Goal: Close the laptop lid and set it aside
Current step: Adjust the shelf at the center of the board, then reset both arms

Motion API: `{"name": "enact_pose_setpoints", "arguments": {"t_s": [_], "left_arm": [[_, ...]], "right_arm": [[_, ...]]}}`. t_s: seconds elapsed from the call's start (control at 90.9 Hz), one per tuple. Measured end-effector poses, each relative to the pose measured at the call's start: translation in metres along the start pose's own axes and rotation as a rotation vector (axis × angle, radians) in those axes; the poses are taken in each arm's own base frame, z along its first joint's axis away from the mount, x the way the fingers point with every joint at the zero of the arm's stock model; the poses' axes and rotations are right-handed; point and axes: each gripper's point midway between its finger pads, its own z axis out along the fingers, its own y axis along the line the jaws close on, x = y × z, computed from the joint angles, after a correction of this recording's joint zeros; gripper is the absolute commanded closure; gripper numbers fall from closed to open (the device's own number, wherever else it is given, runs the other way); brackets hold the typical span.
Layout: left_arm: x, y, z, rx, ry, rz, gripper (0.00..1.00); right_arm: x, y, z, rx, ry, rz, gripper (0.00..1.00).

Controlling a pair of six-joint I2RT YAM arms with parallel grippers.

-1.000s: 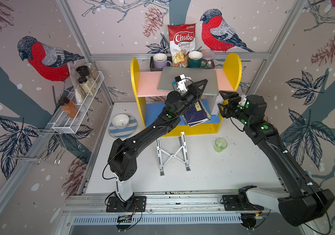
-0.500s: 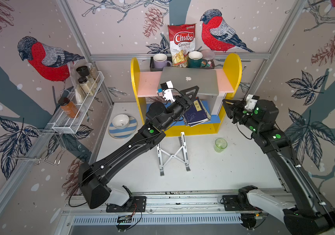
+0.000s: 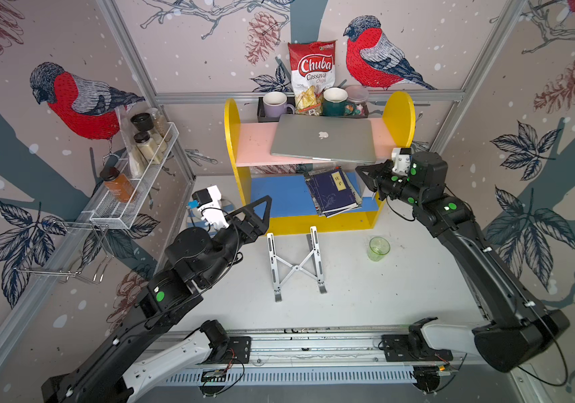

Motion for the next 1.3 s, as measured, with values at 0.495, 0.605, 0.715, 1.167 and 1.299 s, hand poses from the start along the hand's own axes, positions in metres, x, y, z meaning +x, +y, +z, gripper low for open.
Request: {"name": "enact_pose_setpoints", "arguments": {"t_s": [0.495, 0.605, 0.715, 1.167, 1.299], "left_arm": [[0.020, 0.075, -0.042, -0.175, -0.011, 0.021, 0.04], [0.022, 0.078, -0.043, -0.188, -0.003, 0.024, 0.05], [0.023, 0.082, -0.044, -0.214, 0.008, 0.037, 0.04], [0.005, 0.107, -0.044, -0.426, -0.041, 0.232, 0.03], [0.003, 0.119, -0.049, -0.412, -0.120, 0.292, 0.03]], "right_arm": [[-0.040, -0.024, 0.017, 0.039, 0.001, 0.047, 1.00], [-0.040, -0.024, 0.019, 0.039, 0.007, 0.043, 1.00], [-0.035, -0.025, 0.016, 0.031, 0.018, 0.025, 1.00], [0.029, -0.039, -0.078, 0.065, -0.036, -0.293, 0.00], [0.001, -0.103, -0.099, 0.287, -0.201, -0.371, 0.00]]}}
